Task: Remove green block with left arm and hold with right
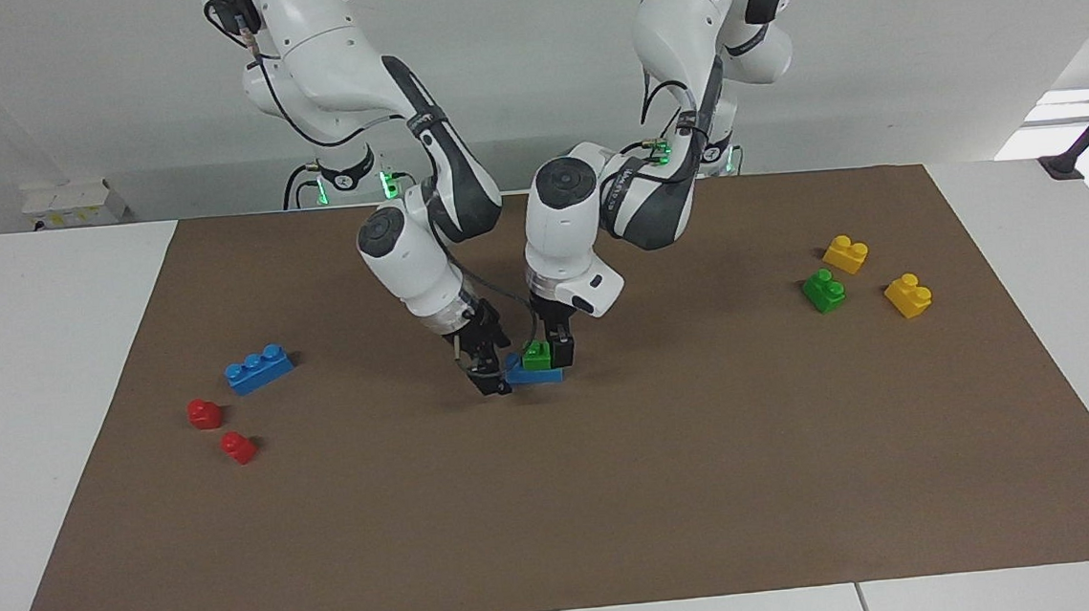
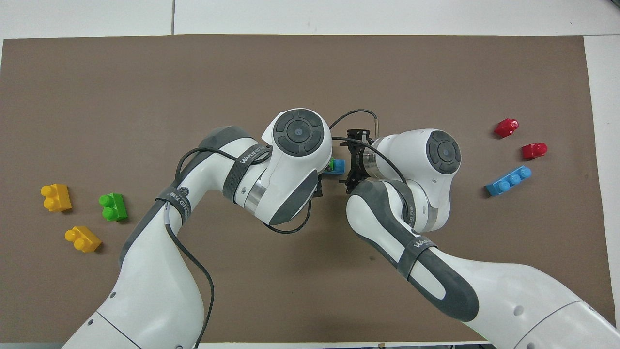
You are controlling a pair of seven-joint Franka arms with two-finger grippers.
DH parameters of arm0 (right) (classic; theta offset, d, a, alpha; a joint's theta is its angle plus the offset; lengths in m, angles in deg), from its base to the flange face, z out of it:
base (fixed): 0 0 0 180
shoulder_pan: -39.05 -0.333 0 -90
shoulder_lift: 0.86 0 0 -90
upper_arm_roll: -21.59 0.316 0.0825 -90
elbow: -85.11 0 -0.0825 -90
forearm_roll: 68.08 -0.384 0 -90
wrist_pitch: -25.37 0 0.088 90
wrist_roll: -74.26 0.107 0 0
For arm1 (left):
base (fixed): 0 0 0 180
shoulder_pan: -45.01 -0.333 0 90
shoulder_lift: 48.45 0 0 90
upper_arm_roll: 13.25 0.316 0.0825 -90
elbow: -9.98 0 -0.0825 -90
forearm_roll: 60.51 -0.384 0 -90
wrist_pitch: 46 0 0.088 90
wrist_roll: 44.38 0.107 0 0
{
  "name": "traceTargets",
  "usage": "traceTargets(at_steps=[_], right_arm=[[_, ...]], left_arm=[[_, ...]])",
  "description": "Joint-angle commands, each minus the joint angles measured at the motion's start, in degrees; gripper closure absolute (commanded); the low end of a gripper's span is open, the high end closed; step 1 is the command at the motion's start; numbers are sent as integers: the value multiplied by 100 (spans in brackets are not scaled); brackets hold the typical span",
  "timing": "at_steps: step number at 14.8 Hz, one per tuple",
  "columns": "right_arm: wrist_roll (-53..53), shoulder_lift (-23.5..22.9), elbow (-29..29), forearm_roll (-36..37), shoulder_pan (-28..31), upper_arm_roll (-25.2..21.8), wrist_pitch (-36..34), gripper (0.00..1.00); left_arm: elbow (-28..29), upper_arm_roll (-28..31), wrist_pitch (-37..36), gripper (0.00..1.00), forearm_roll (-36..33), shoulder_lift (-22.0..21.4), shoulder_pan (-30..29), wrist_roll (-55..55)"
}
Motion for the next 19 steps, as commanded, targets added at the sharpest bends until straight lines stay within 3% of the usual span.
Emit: traceTargets(at_steps=[1,7,10,13,18,19], right_arm=[[101,-128,-39,-182,-75,-11,271,2],[101,-225,-39,-191,-154,-11,448,2],[101,-216,-13,-191,-137,-11,448,13],[118,-225,-12,-200,-66,-11,456,37],[145,-225,-12,-200,13,-11,465,100],[136,-225,-21,-191,21,-11,465,100]], left_arm=[[-106,82,114,0,-112,139,94,-151],[-62,82,228,0,-182,131,94,-230],[-62,82,228,0,-182,139,94,-239],[-27,82,237,0,-182,131,85,-239],[17,126,299,0,-182,131,94,-239],[17,126,307,0,-191,131,94,-239]])
